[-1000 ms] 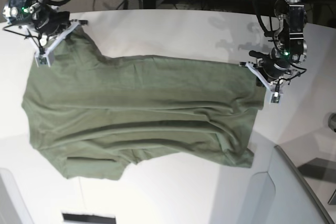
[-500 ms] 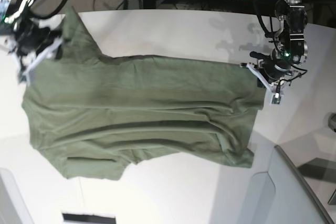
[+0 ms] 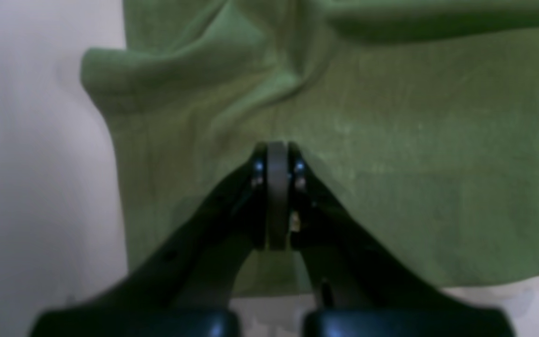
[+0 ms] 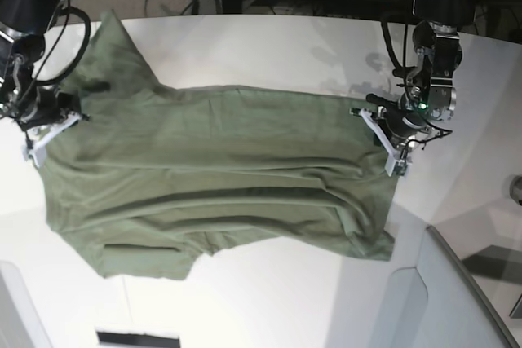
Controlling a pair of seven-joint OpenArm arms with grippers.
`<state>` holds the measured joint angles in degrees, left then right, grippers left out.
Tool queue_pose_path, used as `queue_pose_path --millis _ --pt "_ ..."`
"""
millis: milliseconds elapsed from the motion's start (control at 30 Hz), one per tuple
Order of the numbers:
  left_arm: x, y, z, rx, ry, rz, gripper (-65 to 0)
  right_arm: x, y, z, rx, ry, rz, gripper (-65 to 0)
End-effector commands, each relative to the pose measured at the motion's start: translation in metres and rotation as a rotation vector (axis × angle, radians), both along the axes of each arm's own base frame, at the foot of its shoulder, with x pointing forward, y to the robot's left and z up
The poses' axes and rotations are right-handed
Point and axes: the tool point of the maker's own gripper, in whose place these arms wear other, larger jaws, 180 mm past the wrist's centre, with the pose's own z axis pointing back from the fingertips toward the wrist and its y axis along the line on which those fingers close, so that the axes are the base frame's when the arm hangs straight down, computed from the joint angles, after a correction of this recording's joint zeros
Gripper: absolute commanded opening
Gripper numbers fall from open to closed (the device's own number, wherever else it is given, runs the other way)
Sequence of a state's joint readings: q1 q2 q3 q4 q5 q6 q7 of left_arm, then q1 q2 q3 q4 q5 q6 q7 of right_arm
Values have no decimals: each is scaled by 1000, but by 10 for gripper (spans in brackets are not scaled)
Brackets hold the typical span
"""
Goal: Layout the t-shirt on the table in an organized manner, then fold the t-shirt properly
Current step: 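Release the shirt with the right gripper and regrasp the shoulder edge, then pull the shirt shoulder edges outward with both grippers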
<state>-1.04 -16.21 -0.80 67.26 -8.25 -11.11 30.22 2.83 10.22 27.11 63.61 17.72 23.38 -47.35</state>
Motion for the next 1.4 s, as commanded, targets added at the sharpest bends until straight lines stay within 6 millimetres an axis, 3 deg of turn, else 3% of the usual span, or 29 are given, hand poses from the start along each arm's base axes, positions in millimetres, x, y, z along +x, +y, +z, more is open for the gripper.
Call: queue_pose_path --millis 0,233,367,533,667,733,900,1067,1367 --pt "3 7 3 16 -7 3 -650 6 -16 7 -40 -17 -6 -642" --pt "-17 25 -13 34 4 11 -650 -3 -52 1 -89 -13 -40 -642" --pt "-24 24 -14 35 9 6 -650 0 -56 4 -113 -15 -11 -642" --pt "-15 23 -5 34 -24 4 -650 9 -37 12 -146 -35 94 -642" --pt "-2 19 10 34 -72 -6 -650 16 0 41 -180 -143 200 -629" --pt "3 16 19 34 -95 -16 -650 11 22 54 -190 -161 261 -576" --pt "7 13 28 35 -124 -29 -650 -6 77 64 -163 -151 396 -306" --pt "8 12 29 28 -126 -26 -650 -9 99 50 -113 -134 421 -344" --pt "6 13 27 33 -122 -26 -650 -14 107 34 -70 -88 407 -344"
